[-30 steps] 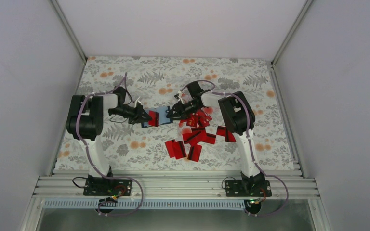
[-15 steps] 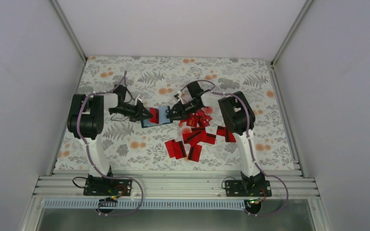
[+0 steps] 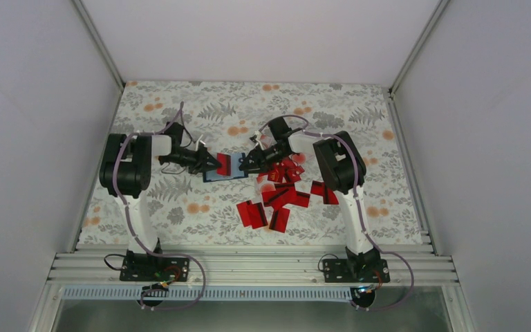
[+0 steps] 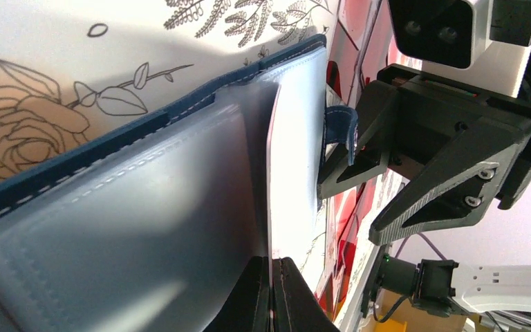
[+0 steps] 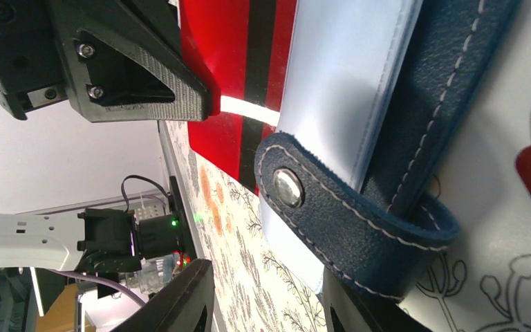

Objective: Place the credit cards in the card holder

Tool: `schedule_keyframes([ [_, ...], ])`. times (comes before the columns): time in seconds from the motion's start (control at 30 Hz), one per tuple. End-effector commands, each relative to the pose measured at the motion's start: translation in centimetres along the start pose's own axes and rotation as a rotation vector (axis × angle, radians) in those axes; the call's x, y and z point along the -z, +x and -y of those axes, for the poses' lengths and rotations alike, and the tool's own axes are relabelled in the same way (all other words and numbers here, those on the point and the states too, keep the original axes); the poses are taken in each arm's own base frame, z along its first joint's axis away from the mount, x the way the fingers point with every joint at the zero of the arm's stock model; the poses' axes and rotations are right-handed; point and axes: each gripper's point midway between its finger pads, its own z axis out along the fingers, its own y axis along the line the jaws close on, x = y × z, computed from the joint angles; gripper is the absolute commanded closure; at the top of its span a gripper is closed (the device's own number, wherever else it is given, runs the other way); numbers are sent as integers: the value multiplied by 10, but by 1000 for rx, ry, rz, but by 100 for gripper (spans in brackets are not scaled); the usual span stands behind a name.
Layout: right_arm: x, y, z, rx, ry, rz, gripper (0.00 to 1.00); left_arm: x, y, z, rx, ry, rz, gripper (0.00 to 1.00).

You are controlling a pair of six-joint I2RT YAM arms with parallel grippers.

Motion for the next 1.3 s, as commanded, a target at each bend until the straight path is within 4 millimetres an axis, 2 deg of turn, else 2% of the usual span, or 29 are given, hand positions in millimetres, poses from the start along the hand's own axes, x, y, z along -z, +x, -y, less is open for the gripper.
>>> schedule_keyframes([
  [0.0,-11,25,57,-141,143,-51,59,-4,1,1,-27,18,-13,98],
  [0.2,-10,25,57,-137,148,-53,59,10,5,14,-61,-27,0,98],
  [0.43,-10,24,58,-138,148,-56,59,23,17,11,-45,-89,-18,98],
  [0.7,-11,25,60,-138,147,-65,60,19,20,-1,5,-116,-60,98],
  [1.27,-11,26,61,-136,146,-69,60,1,15,1,7,-88,-95,98],
])
